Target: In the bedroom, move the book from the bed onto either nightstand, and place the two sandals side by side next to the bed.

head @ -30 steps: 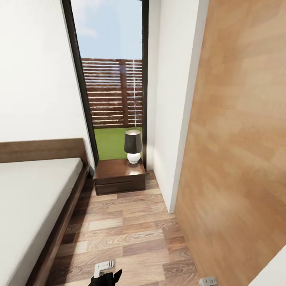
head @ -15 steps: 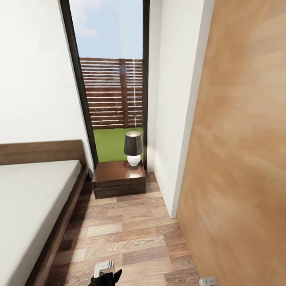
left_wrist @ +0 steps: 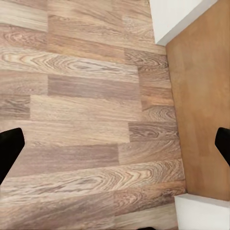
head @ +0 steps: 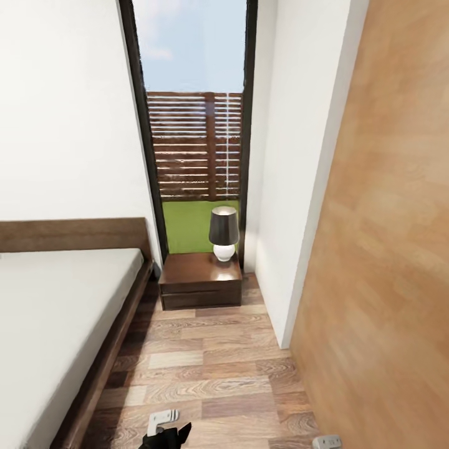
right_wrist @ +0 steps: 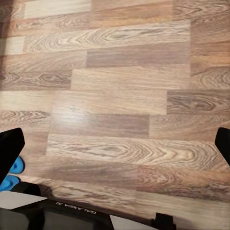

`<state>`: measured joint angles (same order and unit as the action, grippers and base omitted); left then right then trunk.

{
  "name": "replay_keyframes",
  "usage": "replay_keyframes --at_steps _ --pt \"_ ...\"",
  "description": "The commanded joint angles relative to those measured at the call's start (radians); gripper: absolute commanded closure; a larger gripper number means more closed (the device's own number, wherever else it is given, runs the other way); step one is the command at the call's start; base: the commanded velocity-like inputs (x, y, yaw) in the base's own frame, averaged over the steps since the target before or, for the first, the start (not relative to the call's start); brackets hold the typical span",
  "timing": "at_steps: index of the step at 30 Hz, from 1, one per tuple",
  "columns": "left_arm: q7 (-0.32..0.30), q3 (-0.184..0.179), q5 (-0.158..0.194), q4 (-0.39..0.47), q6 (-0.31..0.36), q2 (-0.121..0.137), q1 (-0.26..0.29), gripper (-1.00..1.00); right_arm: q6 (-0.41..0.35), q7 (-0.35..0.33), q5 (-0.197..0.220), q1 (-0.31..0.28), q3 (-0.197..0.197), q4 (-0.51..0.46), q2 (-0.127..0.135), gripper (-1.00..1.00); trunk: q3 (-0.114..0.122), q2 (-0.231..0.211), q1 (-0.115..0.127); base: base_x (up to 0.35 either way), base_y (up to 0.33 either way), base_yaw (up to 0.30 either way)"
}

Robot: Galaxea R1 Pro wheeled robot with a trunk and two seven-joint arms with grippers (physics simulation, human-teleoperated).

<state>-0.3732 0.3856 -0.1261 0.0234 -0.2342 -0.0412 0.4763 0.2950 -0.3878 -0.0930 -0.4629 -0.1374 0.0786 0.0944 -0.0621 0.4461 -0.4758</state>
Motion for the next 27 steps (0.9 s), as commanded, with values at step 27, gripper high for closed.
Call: replay_keyframes --at_steps 27 --pt "-0.001 0.009 -0.010 0.000 -0.003 0.000 0.001 -1.00 0.008 -0.001 -0.010 -0.002 -0.008 0.004 0.001 -1.00 -0.002 0.002 -0.001 0.289 0.000 0.004"
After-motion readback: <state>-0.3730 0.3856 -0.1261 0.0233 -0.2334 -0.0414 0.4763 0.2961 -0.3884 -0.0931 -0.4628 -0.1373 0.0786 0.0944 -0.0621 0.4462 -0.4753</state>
